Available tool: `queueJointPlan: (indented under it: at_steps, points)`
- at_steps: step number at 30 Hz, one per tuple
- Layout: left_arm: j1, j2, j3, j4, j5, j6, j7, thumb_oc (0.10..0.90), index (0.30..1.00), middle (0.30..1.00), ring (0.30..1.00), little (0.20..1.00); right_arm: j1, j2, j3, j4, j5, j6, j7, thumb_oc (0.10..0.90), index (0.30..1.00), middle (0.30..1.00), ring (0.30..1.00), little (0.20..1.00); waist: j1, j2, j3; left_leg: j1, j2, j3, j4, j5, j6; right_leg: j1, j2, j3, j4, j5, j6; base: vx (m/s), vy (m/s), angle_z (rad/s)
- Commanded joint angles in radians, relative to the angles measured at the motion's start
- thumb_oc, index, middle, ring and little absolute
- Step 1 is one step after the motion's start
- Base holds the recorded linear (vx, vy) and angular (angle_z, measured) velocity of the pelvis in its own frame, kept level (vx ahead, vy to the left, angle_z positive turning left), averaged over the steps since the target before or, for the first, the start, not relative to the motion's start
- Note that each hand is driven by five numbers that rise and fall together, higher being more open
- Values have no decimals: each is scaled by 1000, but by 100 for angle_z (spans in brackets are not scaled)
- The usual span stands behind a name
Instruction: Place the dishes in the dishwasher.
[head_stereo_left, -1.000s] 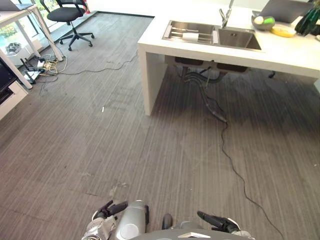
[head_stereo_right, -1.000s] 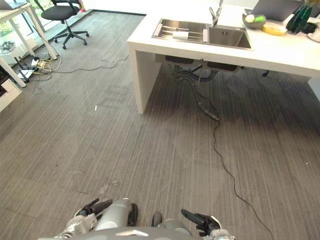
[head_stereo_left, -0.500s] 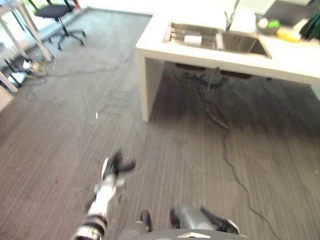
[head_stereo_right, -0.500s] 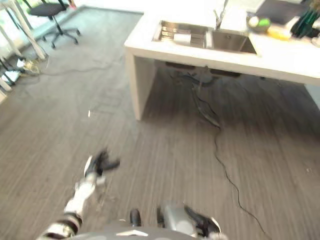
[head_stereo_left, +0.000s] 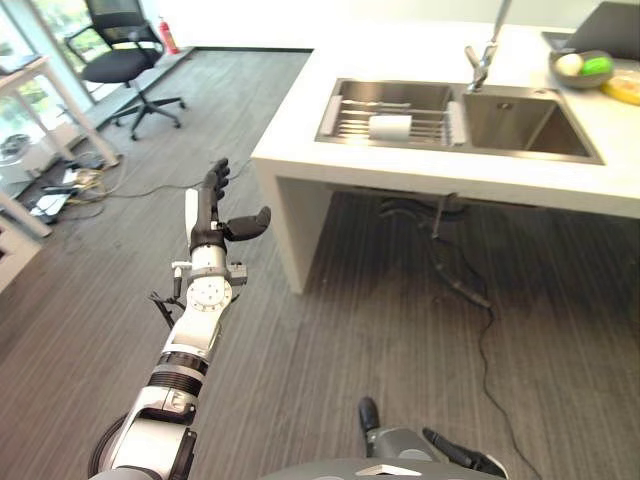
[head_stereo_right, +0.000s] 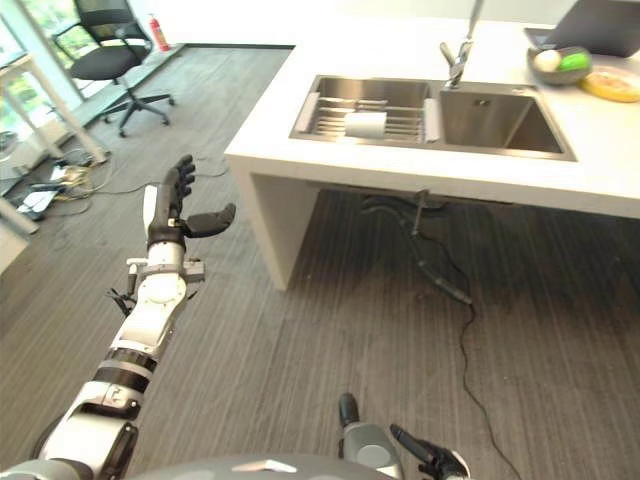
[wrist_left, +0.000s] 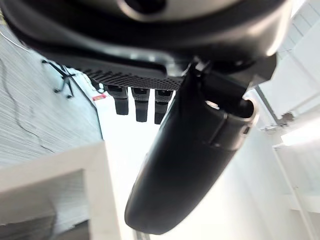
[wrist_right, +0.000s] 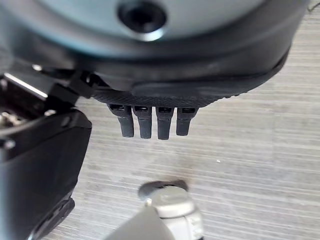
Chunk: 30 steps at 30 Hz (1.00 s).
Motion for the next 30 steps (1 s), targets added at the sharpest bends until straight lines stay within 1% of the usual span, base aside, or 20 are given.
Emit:
queueJointPlan:
  at_steps: [1,2,4,6,7,8,9,12,15,16,17,18,20,21,22,23,24,25,26,30]
  points:
    - [-137,96,57,-115,63,-109,42,800,900,900,900,900,3,-78,104,-1,-72,5,-4,800,900,900,900,900,39,-103,17,-380,-117,-6,608,65,56,115,-120,84,-101,7,131,382,-345,4]
    - [-149,100,51,-113,71,-101,48,800,900,900,900,900,-14,-86,103,-10,-73,4,-11,800,900,900,900,900,44,-113,18,-428,-123,23,581,60,63,143,-123,94,-110,0,127,372,-195,-27]
    - [-155,107,42,-123,83,-100,56,800,900,900,900,900,-19,-87,85,-28,-53,-1,-12,800,900,900,900,900,61,-98,19,-479,-106,94,459,54,67,183,-108,108,-126,-17,131,356,15,-63]
    - [-143,111,36,-145,86,-97,43,800,900,900,900,900,-18,-88,70,-53,-31,-11,-12,800,900,900,900,900,84,-75,4,-447,-88,158,185,46,88,224,-88,117,-137,-53,139,380,106,-37]
    - [-143,111,36,-145,86,-97,43,800,900,900,900,900,-18,-88,70,-53,-31,-11,-12,800,900,900,900,900,84,-75,4,-447,-88,158,185,46,88,224,-88,117,-137,-53,139,477,172,-54]
    - [-103,92,24,-163,53,-110,31,800,900,900,900,900,-17,-86,89,-54,-72,-14,-19,800,900,900,900,900,94,-36,-13,-345,-96,145,-73,72,101,229,-48,109,-101,-96,141,340,148,-43]
    - [-109,82,3,-165,34,-114,8,800,900,900,900,900,-13,-89,102,-64,-88,-14,-14,800,900,900,900,900,88,-31,-14,-327,-106,134,-58,77,101,221,-50,97,-72,-104,143,410,189,-45]
    - [-152,74,-57,-143,35,-100,-37,800,900,900,900,900,-15,-68,94,-55,-71,-15,-18,800,900,900,900,900,56,-38,-35,-229,-122,145,-180,64,116,191,-31,72,26,-103,165,197,66,0]
    - [-179,105,-108,-165,64,-80,-81,800,900,900,900,900,-15,-33,106,-65,-73,-14,-8,800,900,900,900,900,31,-19,-10,-195,-94,145,-224,39,147,44,26,84,324,-54,226,91,77,30]
    - [-180,106,-108,-165,65,-80,-81,800,900,900,900,900,-15,-32,106,-65,-74,-14,-8,800,900,900,900,900,32,-21,-11,-196,-95,146,-223,37,146,37,26,86,334,-58,226,98,40,20]
    - [-185,113,-133,-173,101,-80,-102,800,900,900,900,900,-22,-21,137,-66,-112,-16,-5,800,900,900,900,900,19,-9,10,-176,-74,121,-227,32,150,-26,68,107,447,-71,231,147,13,24]
    - [-186,119,-147,-170,126,-71,-120,800,900,900,900,900,-23,-16,152,-71,-136,-15,0,800,900,900,900,900,16,-9,13,-168,-76,110,-229,29,149,-40,73,110,443,-70,226,229,1,19]
    - [-192,135,-165,-178,150,-58,-149,800,900,900,900,900,-28,-16,151,-68,-144,-8,-2,800,900,900,900,900,15,-17,3,-161,-92,95,-229,18,148,-25,45,120,343,-88,204,223,-47,28]
    - [-193,138,-172,-186,150,-57,-159,800,900,900,900,900,-29,-16,149,-62,-146,-6,-1,800,900,900,900,900,15,-17,-1,-159,-91,88,-229,13,146,-5,24,119,280,-100,198,209,-126,46]
    - [-196,139,-183,-186,143,-53,-169,800,900,900,900,900,-31,-18,142,-51,-141,-2,-1,800,900,900,900,900,18,-25,-10,-158,-97,88,-229,0,138,-12,-18,120,156,-105,191,201,-146,38]
    - [-181,171,-186,-217,231,-61,-168,800,900,900,900,900,-17,-25,131,-13,-178,8,-12,800,900,900,900,900,21,-26,-7,-148,-87,99,-229,-12,131,5,-54,77,94,-90,198,142,-113,21]
    - [-176,171,-185,-221,235,-59,-167,800,900,900,900,900,-16,-23,132,-11,-180,7,-13,800,900,900,900,900,18,-26,-6,-145,-86,97,-229,-13,131,13,-55,73,86,-88,199,74,-38,23]
    - [-177,181,-197,-219,201,-49,-188,800,900,900,900,900,-19,-25,129,-17,-165,12,7,800,900,900,900,900,13,-30,-18,-149,-95,91,-224,-15,132,41,-56,106,56,-76,205,60,-72,23]
    - [-216,183,-220,-178,249,-39,-199,800,900,900,900,900,-59,-37,150,13,-181,23,5,800,900,900,900,900,24,-39,-42,-150,-106,107,-221,-7,127,79,-64,126,-5,-58,200,110,-120,22]
    - [-238,245,-239,-145,337,-36,-214,800,900,900,900,900,-58,-51,142,4,-154,20,35,800,900,900,900,900,39,-31,-72,-137,-101,127,-228,-9,116,158,-75,112,-115,-47,198,114,-109,-11]
